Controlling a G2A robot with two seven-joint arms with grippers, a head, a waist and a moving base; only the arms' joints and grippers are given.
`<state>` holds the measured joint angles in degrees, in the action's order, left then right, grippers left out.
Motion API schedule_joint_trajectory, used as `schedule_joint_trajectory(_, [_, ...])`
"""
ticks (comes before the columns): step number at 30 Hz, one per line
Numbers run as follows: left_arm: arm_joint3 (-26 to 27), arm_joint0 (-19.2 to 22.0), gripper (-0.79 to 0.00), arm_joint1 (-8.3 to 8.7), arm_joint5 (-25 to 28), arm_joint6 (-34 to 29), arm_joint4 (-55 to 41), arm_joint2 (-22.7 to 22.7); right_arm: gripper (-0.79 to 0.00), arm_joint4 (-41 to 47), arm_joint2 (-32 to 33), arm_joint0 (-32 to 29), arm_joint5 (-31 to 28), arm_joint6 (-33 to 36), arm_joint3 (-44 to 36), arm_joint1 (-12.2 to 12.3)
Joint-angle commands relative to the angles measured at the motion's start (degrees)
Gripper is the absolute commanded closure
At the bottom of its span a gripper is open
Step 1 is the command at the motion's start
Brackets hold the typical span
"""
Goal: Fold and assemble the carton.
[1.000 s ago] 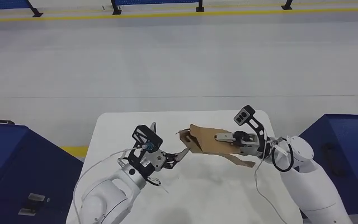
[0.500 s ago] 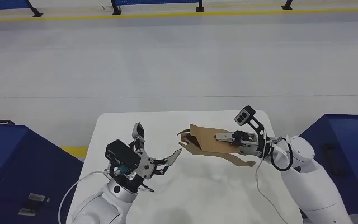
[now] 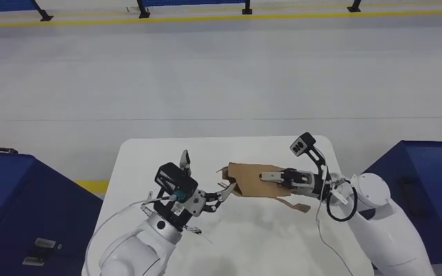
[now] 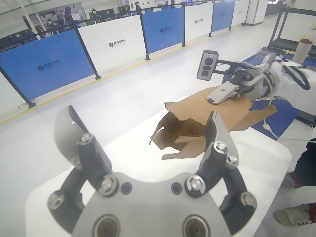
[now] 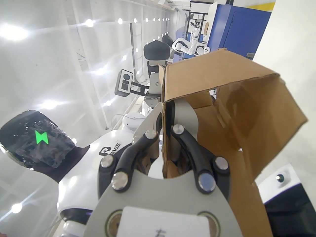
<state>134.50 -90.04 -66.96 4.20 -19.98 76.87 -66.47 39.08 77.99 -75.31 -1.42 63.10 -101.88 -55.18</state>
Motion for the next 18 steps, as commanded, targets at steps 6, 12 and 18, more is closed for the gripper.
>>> schedule_joint_trajectory(6, [-1.52,1.80,-0.785,-0.39,-1.48,-3.87,-1.70,0.23,0.000,-5.04,1.47,-2.07,-7.24,-2.23,-2.54,0.07])
schedule_joint_trajectory(12, [-0.90,1.24,-0.785,-0.51,-1.14,-3.68,-4.34,-0.49,0.000,-10.80,2.82,-4.21,-12.64,-6.23,-4.98,0.09])
schedule_joint_trajectory(18, [0.15,-2.44,-0.785,-0.23,-0.69,-0.54,-5.62,-3.84,0.000,-12.69,3.75,-5.85,-15.67,-9.80,-6.52,-0.03])
